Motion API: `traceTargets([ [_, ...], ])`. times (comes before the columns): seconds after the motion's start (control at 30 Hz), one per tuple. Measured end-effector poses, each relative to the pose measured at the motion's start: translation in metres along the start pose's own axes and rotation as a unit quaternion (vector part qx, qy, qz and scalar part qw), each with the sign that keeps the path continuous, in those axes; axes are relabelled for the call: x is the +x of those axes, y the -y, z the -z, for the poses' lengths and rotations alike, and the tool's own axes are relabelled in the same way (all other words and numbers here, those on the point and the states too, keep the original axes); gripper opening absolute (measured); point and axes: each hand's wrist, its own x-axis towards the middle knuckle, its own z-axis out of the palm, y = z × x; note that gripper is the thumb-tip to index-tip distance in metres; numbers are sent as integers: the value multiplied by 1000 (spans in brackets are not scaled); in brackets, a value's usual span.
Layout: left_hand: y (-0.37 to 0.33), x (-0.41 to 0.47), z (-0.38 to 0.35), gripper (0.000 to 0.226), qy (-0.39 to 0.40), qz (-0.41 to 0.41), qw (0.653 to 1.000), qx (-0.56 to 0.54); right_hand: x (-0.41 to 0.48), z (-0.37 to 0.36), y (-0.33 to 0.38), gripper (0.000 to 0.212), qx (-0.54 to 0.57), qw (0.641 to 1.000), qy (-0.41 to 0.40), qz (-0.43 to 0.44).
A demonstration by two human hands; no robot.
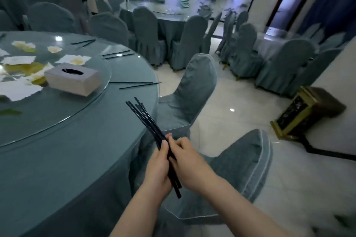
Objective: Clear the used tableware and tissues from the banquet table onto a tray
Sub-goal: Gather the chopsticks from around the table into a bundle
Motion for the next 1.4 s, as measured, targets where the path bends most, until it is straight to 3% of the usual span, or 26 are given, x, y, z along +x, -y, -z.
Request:
traceTargets([
  [0.2, 86, -20, -101, 26, 56, 0, 996, -65, -73, 71, -80, 62, -50, 998, -43, -4],
  [0.43, 196, -31, -184, 21, 66, 20, 993, -90, -154, 126, -182, 52, -103, 994, -15, -39],
  [0.5, 219, -29, -203, 24, 71, 27, 993, -90, -170, 136, -210, 47, -61, 996, -24, -64],
  [0.6, 238, -18, -232, 25, 73, 24, 993, -85, -185, 154, -253, 34, 57, 988, -100, -104],
  [0.67, 244, -4, -249, 24, 65, 7, 995, -76, -190, 164, -284, 36, 134, 963, -156, -174],
  [0.77, 255, 23, -274, 24, 58, -7, 995, -79, -188, 174, -328, 39, 300, 891, -210, -269],
  [0.93, 286, 82, -330, 15, 75, -31, 990, -112, -151, 186, -387, 46, 485, 787, -229, -304],
  [1.03, 297, 116, -370, 14, 98, -43, 988, -109, -121, 209, -416, 49, 536, 739, -262, -313],
  [1.23, 291, 187, -435, 16, 148, -60, 985, -70, -52, 255, -477, 48, 500, 769, -266, -297],
  [1.4, 273, 238, -461, 12, 132, -65, 989, -32, 9, 271, -512, 52, 504, 783, -224, -287],
])
